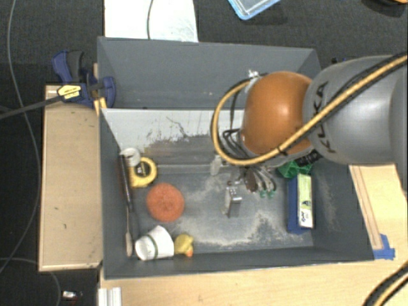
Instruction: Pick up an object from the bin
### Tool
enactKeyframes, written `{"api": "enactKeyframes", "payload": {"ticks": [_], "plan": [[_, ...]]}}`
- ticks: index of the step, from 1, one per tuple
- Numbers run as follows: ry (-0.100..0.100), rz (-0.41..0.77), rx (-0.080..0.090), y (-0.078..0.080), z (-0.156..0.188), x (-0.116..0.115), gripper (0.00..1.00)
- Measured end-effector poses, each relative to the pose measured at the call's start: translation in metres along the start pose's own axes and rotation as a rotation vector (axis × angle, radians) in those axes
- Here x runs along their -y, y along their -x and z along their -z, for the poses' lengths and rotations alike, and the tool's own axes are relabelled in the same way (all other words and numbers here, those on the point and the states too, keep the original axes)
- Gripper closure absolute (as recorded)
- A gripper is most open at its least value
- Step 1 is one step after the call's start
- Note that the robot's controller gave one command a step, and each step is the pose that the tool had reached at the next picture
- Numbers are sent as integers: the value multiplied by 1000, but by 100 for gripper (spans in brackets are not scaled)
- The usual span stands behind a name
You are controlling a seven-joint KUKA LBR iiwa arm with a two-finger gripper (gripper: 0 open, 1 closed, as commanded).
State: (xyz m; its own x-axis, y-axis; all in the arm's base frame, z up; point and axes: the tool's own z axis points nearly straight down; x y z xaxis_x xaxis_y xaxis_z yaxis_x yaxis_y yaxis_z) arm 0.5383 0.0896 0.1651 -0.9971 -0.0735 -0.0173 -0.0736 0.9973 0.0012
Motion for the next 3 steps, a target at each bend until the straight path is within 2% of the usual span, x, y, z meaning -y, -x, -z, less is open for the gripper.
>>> {"api": "enactKeyframes", "payload": {"ticks": [1,2,3], "plan": [[0,221,5,14,-23,-23,0],[2,86,7,17,-24,-85,0],[3,89,5,11,-26,-95,0]]}}
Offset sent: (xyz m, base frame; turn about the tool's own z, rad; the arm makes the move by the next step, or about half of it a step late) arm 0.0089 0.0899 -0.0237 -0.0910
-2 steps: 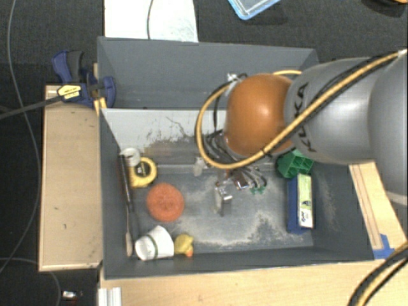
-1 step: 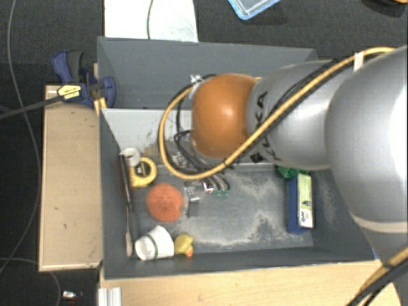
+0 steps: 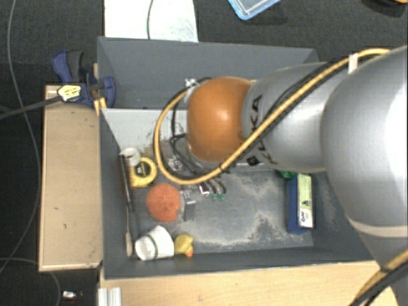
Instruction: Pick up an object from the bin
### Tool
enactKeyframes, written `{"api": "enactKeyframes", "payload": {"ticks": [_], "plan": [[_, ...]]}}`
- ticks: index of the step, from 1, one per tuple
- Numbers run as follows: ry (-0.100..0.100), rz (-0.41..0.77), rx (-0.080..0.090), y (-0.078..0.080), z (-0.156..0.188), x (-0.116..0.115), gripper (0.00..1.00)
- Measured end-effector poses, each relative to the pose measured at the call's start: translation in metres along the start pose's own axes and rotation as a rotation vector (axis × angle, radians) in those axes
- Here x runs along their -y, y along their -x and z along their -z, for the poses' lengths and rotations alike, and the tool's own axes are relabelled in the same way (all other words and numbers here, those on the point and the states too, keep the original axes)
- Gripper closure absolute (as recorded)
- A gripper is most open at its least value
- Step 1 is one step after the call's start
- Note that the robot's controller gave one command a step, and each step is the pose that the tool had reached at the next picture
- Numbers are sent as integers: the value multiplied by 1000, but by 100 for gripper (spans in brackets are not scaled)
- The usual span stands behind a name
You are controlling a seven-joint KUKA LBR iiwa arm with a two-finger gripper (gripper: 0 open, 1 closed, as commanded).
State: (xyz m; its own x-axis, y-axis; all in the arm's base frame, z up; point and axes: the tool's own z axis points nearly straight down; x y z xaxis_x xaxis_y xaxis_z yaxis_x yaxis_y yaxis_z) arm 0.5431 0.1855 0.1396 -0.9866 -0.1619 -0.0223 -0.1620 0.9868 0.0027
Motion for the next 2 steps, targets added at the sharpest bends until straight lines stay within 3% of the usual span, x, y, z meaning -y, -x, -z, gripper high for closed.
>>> {"api": "enactKeyframes", "payload": {"ticks": [1,2], "plan": [[-1,191,6,6,-40,-8,0],[0,258,22,27,-64,0,100]]}}
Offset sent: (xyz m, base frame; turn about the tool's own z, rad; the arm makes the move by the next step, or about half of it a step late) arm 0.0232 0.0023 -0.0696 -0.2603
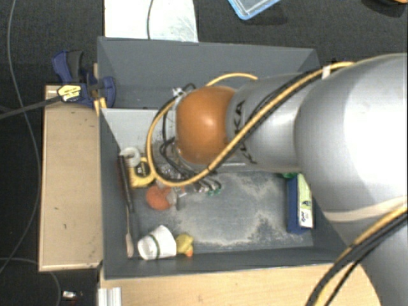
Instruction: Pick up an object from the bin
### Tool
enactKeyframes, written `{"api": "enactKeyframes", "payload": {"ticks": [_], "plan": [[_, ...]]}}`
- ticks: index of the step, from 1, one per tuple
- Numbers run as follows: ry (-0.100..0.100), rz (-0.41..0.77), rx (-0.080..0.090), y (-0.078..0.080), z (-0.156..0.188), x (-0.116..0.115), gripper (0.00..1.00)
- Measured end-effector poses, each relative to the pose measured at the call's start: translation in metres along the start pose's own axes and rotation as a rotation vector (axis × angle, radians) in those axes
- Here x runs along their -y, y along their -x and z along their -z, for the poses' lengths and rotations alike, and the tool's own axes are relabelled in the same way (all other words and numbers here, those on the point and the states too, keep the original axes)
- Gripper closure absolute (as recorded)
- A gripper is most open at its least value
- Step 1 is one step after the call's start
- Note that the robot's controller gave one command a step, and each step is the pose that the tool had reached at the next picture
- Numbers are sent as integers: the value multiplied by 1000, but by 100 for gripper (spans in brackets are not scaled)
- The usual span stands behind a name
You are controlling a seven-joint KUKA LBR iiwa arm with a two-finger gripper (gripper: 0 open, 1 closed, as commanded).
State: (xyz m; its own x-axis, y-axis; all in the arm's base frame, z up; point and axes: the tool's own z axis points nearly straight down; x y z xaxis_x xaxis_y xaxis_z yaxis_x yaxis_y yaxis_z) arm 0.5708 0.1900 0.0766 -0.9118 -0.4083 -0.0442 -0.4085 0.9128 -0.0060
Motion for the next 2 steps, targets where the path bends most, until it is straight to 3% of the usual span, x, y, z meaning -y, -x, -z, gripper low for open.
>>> {"api": "enactKeyframes", "payload": {"ticks": [1,2], "plan": [[0,-1,0,0,0,0,100],[0,0,-9,3,52,3,100]]}}
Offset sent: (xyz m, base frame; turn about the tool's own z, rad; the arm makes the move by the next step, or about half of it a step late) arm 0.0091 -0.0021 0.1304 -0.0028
